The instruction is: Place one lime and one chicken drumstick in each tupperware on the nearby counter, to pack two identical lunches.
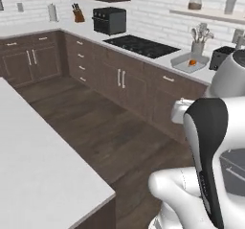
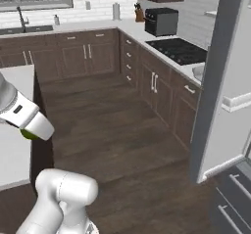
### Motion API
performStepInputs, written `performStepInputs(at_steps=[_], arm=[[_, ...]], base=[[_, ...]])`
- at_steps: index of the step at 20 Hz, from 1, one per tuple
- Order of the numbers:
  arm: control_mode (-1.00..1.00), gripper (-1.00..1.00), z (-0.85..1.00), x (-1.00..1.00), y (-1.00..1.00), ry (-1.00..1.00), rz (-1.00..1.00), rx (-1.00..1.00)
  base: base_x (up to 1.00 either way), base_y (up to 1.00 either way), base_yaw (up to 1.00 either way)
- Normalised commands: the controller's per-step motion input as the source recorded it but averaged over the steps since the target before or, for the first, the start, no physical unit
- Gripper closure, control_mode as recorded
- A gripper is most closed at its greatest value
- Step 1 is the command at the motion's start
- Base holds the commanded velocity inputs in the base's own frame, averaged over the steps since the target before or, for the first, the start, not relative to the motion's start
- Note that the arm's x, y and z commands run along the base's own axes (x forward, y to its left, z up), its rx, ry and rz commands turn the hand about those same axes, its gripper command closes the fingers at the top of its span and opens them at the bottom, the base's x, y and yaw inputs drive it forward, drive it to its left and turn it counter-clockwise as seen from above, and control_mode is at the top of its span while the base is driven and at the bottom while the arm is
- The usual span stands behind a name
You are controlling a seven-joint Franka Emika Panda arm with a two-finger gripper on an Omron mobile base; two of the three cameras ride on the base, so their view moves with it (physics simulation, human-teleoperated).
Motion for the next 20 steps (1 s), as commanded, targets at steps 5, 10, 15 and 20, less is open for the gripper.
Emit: performStepInputs(at_steps=[5, 10, 15, 20], arm=[[1.00, 1.00, 0.00, 0.00, 0.00, 0.00, 0.00, 0.00], [1.00, 1.00, 0.00, 0.00, 0.00, 0.00, 0.00, 0.00], [1.00, 1.00, 0.00, 0.00, 0.00, 0.00, 0.00, 0.00], [1.00, 1.00, 0.00, 0.00, 0.00, 0.00, 0.00, 0.00]], base=[[0.94, -0.09, 0.59], [1.00, -0.07, 0.24], [1.00, -0.05, 0.09], [1.00, -0.47, 0.22]])
